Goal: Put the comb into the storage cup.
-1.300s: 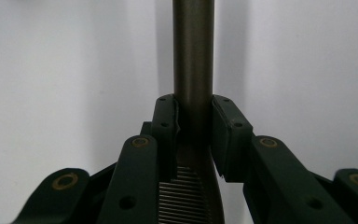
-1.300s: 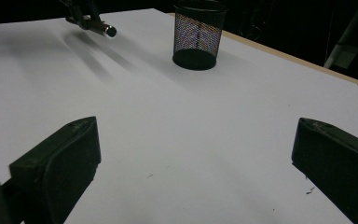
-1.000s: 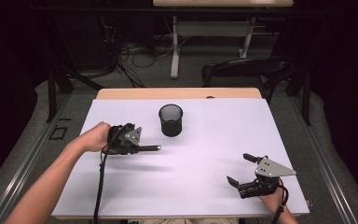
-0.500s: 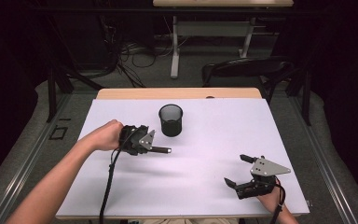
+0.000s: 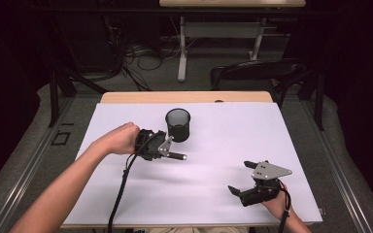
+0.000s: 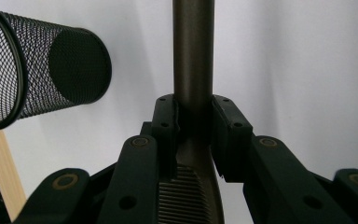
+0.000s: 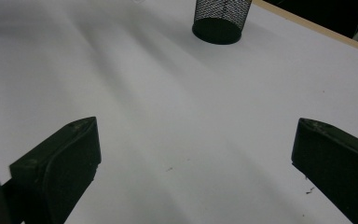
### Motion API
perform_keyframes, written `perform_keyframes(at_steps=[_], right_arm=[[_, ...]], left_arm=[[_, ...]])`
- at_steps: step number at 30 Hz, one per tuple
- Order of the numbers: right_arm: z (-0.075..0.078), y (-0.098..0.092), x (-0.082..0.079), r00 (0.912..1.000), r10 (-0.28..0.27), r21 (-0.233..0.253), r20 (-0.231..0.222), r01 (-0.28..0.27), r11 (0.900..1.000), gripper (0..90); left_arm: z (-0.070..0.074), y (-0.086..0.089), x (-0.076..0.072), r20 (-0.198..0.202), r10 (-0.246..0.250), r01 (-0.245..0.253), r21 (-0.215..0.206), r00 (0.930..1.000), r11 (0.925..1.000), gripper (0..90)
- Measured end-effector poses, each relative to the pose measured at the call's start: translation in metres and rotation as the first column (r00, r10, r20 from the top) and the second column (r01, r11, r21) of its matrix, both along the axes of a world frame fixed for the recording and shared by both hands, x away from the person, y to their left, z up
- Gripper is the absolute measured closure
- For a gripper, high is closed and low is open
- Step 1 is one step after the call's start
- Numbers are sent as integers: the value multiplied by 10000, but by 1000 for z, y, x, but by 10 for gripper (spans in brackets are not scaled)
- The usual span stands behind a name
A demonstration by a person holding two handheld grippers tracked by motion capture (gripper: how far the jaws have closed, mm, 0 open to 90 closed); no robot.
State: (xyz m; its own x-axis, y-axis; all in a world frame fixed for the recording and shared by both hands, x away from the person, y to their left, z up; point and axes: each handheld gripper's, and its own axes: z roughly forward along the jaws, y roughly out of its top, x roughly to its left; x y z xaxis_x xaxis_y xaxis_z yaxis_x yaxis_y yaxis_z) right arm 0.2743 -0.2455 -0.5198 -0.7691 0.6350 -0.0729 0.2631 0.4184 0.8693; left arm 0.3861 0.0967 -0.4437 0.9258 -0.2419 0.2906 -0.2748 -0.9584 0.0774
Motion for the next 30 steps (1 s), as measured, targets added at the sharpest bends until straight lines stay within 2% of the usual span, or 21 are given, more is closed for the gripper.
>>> perform_keyframes(at_steps=[4, 5, 9, 18, 21, 23, 27, 28, 30], right_arm=[[6, 12, 5, 9996, 278, -437, -16, -278, 9987, 8], [7, 15, 6, 9994, 348, -488, -8, -348, 9982, 8], [14, 27, 14, 9979, 633, -708, -117, -639, 9954, 7], [26, 54, 29, 9905, 1301, -1059, -439, -1341, 9853, 0], [28, 61, 35, 9876, 1475, -1176, -534, -1529, 9812, 0], [29, 66, 39, 9855, 1583, -1216, -607, -1647, 9788, 1], [29, 75, 46, 9814, 1747, -1371, -793, -1843, 9733, 21], [29, 79, 48, 9808, 1773, -1456, -813, -1877, 9714, 70], [29, 81, 49, 9800, 1814, -1442, -817, -1917, 9708, 87]], left_arm=[[2, -10, 0, 8, -109, 109, 330, 9999, 9994, 726], [1, -12, -1, 57, -98, 97, 278, 9999, 9996, 726], [3, -21, -1, 145, -296, 286, 646, 9995, 9975, 726], [3, -41, -4, 528, -738, 659, 1381, 9959, 9882, 726], [3, -47, -4, 597, -900, 804, 1471, 9942, 9859, 726], [3, -50, -4, 568, -959, 852, 1689, 9938, 9820, 726], [2, -57, -5, 773, -1138, 980, 1838, 9905, 9781, 726], [3, -59, -5, 726, -1190, 1033, 1914, 9902, 9761, 726], [3, -62, -6, 796, -1257, 1085, 1923, 9889, 9753, 726]])
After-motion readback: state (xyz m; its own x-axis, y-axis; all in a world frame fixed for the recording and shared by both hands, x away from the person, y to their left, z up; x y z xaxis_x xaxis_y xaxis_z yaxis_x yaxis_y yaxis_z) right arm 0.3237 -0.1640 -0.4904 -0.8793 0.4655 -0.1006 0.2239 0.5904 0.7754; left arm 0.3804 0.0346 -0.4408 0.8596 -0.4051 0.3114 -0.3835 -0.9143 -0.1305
